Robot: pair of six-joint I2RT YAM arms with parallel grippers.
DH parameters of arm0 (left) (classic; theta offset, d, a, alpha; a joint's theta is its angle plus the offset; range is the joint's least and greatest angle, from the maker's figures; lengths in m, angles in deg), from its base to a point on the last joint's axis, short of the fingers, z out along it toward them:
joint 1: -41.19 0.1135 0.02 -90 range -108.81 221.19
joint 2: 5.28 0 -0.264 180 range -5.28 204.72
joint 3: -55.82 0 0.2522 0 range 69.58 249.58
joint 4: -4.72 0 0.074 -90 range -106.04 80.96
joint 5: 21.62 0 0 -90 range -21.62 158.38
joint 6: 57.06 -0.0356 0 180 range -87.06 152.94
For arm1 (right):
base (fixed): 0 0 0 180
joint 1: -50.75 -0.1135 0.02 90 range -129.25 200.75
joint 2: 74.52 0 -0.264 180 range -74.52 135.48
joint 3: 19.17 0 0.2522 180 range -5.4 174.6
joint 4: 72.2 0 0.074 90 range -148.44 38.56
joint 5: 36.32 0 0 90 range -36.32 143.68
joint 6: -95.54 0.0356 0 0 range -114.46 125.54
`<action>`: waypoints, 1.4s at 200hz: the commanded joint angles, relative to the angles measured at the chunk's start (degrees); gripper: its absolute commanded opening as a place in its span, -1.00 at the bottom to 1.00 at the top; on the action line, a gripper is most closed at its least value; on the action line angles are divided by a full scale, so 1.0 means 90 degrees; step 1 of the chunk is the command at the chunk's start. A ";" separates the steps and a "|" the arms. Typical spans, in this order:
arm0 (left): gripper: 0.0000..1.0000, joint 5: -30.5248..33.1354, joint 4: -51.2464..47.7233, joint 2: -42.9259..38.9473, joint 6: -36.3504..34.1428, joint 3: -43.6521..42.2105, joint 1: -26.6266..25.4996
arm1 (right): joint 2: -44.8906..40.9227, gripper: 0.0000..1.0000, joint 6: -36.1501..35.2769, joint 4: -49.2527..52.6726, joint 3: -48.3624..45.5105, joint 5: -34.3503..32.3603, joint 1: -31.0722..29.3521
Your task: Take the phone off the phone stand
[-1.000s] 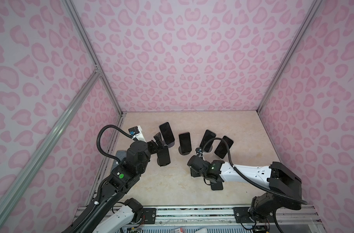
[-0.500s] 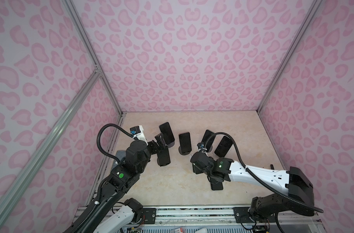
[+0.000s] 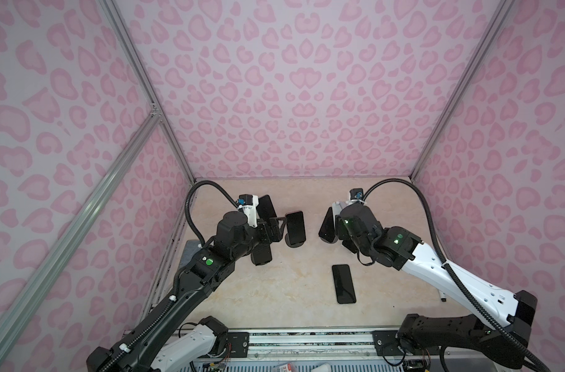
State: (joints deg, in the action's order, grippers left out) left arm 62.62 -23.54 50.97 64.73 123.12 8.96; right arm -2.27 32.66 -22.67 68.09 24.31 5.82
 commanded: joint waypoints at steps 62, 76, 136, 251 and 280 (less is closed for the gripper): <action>0.92 -0.1440 0.0780 -0.0082 -0.0129 -0.0097 -0.0091 | 0.0906 0.20 -0.1724 -0.1078 0.1030 0.1273 0.3130; 0.92 -0.1463 0.0782 -0.0072 -0.0114 -0.0090 -0.0101 | 0.1201 0.20 -0.1945 -0.1315 0.0927 0.1611 0.3615; 0.91 -0.1450 0.0791 -0.0073 -0.0139 -0.0099 -0.0117 | 0.1748 0.18 -0.1631 -0.2283 -0.0474 0.2252 0.4855; 0.91 -0.1419 0.0806 -0.0029 -0.0166 -0.0124 -0.0118 | 0.3392 0.25 -0.1435 -0.2153 -0.0632 0.2494 0.5391; 0.92 -0.1401 0.0806 -0.0029 -0.0173 -0.0113 -0.0120 | 0.3539 0.40 -0.1422 -0.2091 -0.0684 0.2578 0.5392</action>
State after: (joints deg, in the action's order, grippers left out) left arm 49.57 -18.34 50.75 63.72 122.11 7.85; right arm 28.33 18.98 -40.44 62.25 48.73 54.28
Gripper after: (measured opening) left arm 0.958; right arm 0.675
